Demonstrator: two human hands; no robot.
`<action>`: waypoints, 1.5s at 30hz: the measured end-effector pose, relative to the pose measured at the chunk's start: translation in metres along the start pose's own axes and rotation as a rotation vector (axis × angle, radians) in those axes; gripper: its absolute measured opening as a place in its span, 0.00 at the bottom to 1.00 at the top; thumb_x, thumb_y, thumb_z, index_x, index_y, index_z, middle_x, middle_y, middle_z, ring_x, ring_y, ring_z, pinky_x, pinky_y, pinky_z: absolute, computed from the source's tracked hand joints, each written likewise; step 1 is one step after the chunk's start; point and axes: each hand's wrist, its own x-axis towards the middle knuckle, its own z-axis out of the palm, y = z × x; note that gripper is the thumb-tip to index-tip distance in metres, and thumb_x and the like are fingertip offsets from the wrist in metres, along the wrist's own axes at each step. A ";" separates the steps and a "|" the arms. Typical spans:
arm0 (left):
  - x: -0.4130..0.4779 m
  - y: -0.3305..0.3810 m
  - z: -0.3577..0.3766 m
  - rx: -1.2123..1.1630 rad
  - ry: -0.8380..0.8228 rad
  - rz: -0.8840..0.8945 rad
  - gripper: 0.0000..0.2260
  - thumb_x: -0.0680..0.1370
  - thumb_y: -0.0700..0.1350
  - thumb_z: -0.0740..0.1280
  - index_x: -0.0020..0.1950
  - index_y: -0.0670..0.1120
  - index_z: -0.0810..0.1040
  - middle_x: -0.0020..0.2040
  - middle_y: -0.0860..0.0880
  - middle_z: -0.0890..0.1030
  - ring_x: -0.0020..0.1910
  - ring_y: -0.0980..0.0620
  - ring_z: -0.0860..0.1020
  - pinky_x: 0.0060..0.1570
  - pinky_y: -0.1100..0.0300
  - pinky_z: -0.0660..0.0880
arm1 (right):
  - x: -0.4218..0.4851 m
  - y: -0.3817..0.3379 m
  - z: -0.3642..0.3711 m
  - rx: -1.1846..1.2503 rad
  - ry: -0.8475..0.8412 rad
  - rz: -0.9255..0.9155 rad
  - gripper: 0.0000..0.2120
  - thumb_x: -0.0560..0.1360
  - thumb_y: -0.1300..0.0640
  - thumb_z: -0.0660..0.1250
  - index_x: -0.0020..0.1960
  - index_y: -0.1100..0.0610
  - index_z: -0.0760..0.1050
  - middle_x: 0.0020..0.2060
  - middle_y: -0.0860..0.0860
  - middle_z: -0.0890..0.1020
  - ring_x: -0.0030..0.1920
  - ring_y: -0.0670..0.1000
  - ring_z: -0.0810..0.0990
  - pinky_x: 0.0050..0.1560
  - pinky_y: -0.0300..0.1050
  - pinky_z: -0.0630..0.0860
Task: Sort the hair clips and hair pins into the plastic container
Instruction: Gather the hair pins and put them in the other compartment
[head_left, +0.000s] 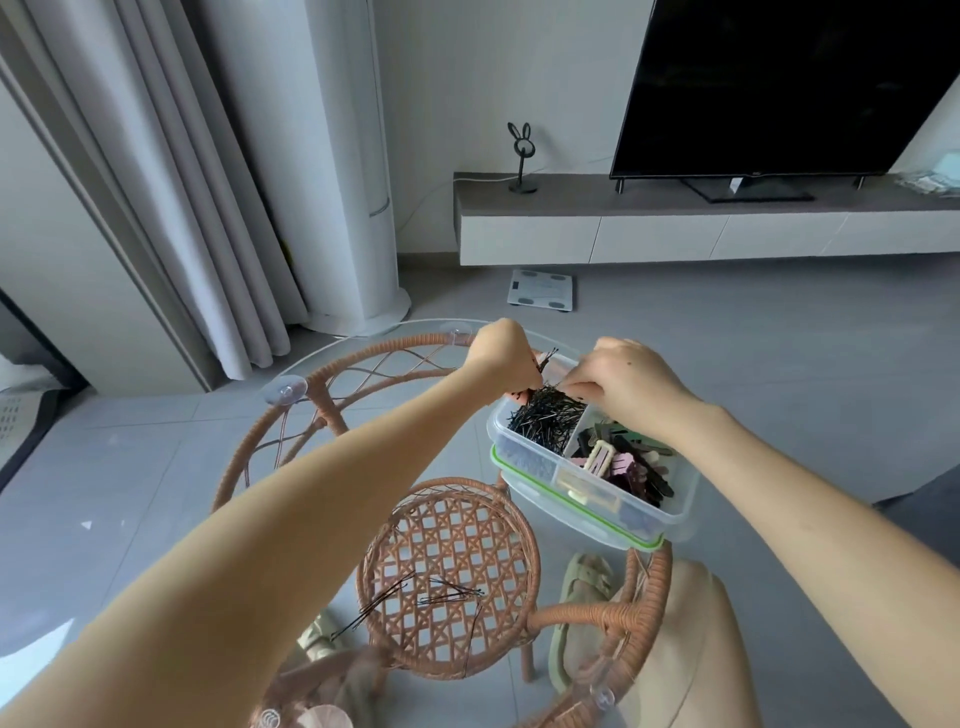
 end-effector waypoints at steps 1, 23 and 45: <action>0.004 0.003 0.006 0.057 0.001 0.032 0.06 0.70 0.35 0.65 0.33 0.41 0.79 0.21 0.51 0.76 0.28 0.52 0.78 0.34 0.60 0.77 | -0.005 -0.001 -0.002 0.032 0.035 0.021 0.09 0.76 0.53 0.64 0.53 0.48 0.82 0.41 0.53 0.83 0.47 0.58 0.76 0.45 0.47 0.71; -0.158 -0.102 -0.008 0.441 -0.228 -0.017 0.19 0.76 0.58 0.61 0.57 0.44 0.76 0.54 0.48 0.80 0.48 0.50 0.77 0.51 0.58 0.76 | -0.111 -0.118 0.058 0.127 -0.404 -0.158 0.35 0.69 0.39 0.67 0.71 0.51 0.62 0.70 0.47 0.65 0.70 0.50 0.60 0.70 0.46 0.58; -0.185 -0.117 0.043 0.646 -0.296 -0.010 0.13 0.77 0.35 0.62 0.61 0.39 0.74 0.57 0.44 0.78 0.56 0.48 0.77 0.54 0.61 0.74 | -0.098 -0.175 0.086 -0.011 -0.185 -0.093 0.14 0.76 0.69 0.53 0.59 0.65 0.68 0.58 0.62 0.74 0.58 0.58 0.72 0.60 0.47 0.70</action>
